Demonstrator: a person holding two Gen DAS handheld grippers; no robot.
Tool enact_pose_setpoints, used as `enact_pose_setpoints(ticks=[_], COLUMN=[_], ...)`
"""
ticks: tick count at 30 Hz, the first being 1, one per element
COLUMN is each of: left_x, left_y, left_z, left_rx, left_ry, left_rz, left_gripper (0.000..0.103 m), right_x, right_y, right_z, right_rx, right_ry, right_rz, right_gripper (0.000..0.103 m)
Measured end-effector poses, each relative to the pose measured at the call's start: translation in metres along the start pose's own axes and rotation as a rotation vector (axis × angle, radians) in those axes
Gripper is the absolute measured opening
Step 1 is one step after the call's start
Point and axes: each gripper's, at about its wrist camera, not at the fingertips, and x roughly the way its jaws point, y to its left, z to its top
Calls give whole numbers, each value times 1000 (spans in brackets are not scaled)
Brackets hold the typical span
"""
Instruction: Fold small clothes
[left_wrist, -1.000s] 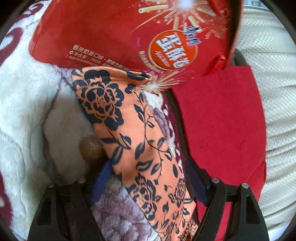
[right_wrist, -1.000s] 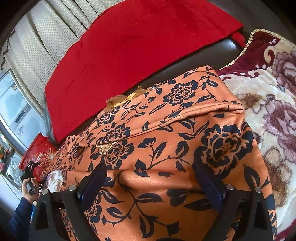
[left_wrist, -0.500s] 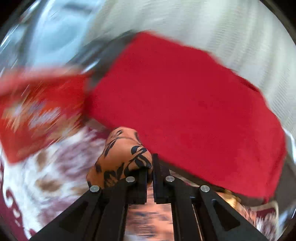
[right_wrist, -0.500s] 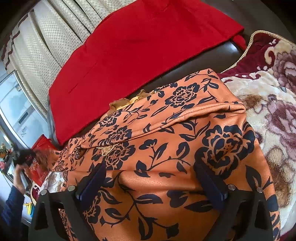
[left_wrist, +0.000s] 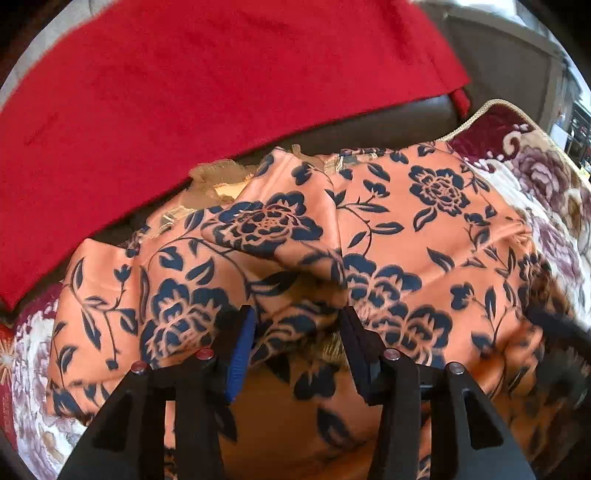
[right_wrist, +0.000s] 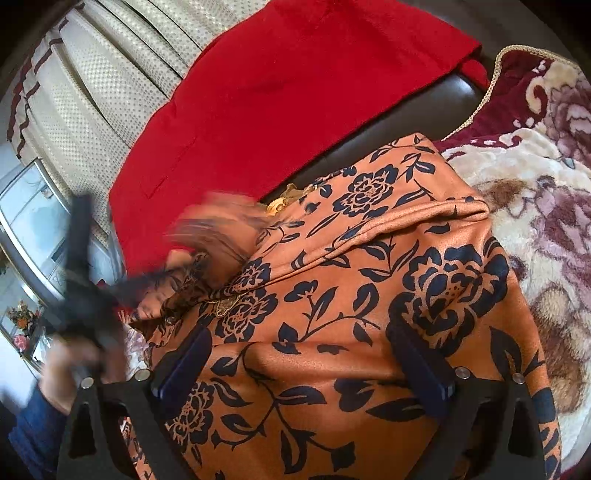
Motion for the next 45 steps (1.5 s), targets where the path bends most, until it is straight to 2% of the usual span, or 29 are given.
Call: enact_pose_setpoints(ticks=[1, 2, 4, 6, 8, 10, 12, 14, 16, 18, 21, 22, 23, 24, 25, 27, 28, 30, 31, 32, 34, 35, 36, 37, 38, 42, 45], left_x=[-13, -27, -58, -88, -111, -122, -127, -130, -131, -132, -138, -141, -143, -143, -142, -140, -139, -137, -136, -135, -132, -130, -130, -130, -130, -131, -131], left_y=[6, 16, 43, 70, 97, 133, 158, 180, 195, 201, 207, 211, 214, 215, 217, 219, 219, 217, 215, 213, 209, 207, 206, 205, 203, 206, 208], left_z=[-5, -9, -19, -37, -57, -77, -103, -127, -147, -162, -180, -185, -191, -193, -195, -196, -195, -192, -191, -190, -187, -186, -186, -185, -184, -185, -187], left_rx=[-9, -38, -124, -223, -341, -483, -594, -696, -761, -790, -811, -816, -822, -827, -833, -847, -848, -840, -836, -831, -824, -822, -817, -813, -805, -817, -826], left_ry=[-30, -55, -137, -208, -250, -269, -277, -265, -250, -253, -255, -253, -255, -260, -264, -261, -267, -266, -265, -264, -247, -240, -234, -232, -229, -219, -208], left_rz=[-1, -8, -31, -35, -15, 4, 16, 20, 17, 20, 26, 26, 27, 29, 33, 29, 24, 28, 26, 21, 16, 13, 10, 12, 18, 25, 23], left_gripper=[59, 63, 78, 83, 83, 83, 83, 83, 83, 83, 83, 83, 83, 83, 83, 83, 83, 83, 83, 83, 83, 83, 83, 83, 83, 83, 83], right_x=[-1, -3, -10, -14, -15, -8, 9, 42, 83, 129, 192, 205, 211, 206, 194, 153, 134, 105, 93, 85, 82, 81, 82, 84, 84, 101, 120], right_y=[0, 1, 0, 3, 16, 45, 86, 135, 168, 184, 185, 181, 172, 167, 161, 132, 112, 66, 39, 15, -13, -23, -31, -33, -32, -19, -5], right_z=[2, 3, 7, 17, 31, 50, 65, 75, 79, 84, 80, 77, 78, 83, 91, 110, 116, 118, 114, 108, 99, 94, 91, 91, 91, 100, 105], right_rx=[3, 6, 25, 53, 42, -42, -193, -400, -533, -590, -632, -634, -588, -522, -449, -237, -137, 45, 134, 204, 299, 344, 393, 428, 455, 472, 407], right_ry=[15, 21, 20, 11, 9, 16, 42, 96, 161, 228, 352, 382, 405, 386, 343, 241, 192, 115, 87, 78, 96, 106, 107, 98, 77, 107, 157], right_rz=[-1, -1, -1, 8, 35, 14, -33, -134, -202, -273, -372, -408, -384, -347, -316, -191, -160, -159, -186, -190, -122, -83, -37, 24, 91, 139, 56], right_gripper=[99, 99, 99, 99, 99, 99, 99, 99, 99, 99, 97, 90, 69, 47, 21, 21, 21, 21, 27, 26, 27, 40, 57, 83, 89, 89, 83])
